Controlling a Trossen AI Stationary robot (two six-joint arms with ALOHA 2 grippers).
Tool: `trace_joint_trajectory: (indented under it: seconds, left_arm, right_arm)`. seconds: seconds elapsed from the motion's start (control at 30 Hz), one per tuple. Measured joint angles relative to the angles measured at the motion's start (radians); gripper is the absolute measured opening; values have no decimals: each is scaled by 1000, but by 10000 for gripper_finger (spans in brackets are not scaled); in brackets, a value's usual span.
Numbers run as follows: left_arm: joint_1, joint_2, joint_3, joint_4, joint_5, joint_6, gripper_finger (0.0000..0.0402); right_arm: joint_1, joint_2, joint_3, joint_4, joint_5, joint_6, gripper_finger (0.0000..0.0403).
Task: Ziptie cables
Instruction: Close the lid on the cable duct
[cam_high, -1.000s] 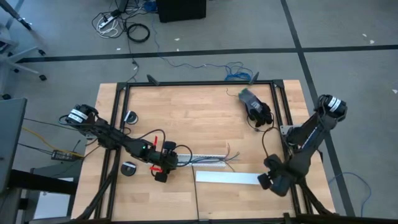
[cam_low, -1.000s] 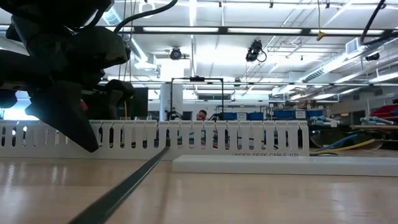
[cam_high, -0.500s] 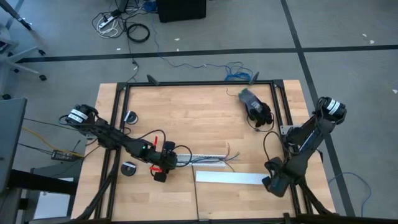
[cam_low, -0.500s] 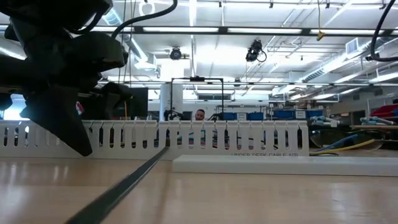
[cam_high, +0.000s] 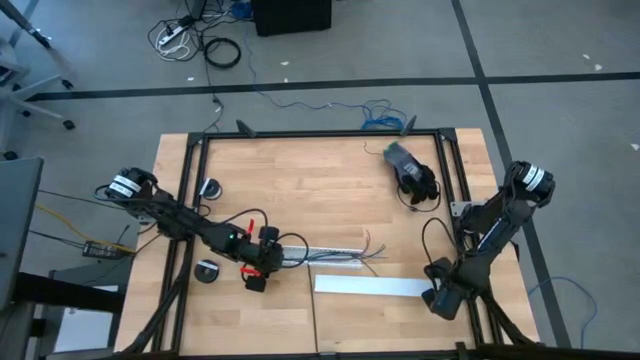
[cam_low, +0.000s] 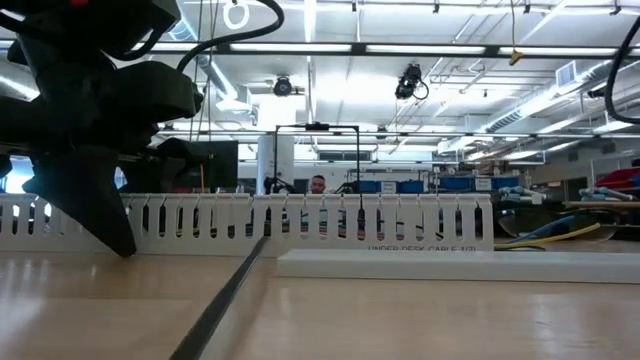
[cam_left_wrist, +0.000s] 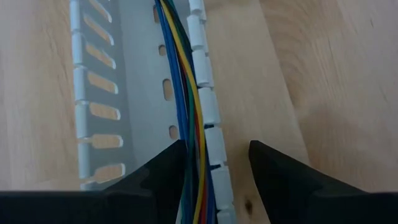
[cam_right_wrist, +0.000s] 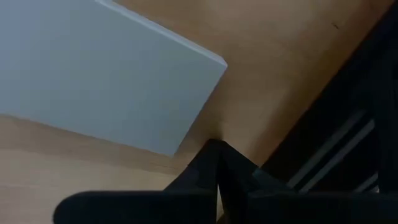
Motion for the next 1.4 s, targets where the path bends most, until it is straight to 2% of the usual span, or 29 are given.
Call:
trace_joint_trajectory:
  seconds: [0.67, 0.9, 1.03, 1.23, 1.4]
  left_arm:
    - [0, 0, 0, 8, 4, -7, 174]
    - [0, 1, 0, 12, 5, -7, 174]
    - [0, 1, 0, 15, 7, -5, 174]
    - [0, 1, 0, 12, 8, -8, 174]
    - [-1, -4, 2, -11, 85, -41, 167]
  right_arm:
    - [-19, -24, 2, -11, 170, -28, 0]
    - [-37, -75, 5, 133, 526, -57, 0]
    - [-36, -98, 4, 152, 616, -97, 0]
    - [-48, -101, 4, 163, 630, -155, 0]
    - [-72, -101, 4, 187, 640, -231, 0]
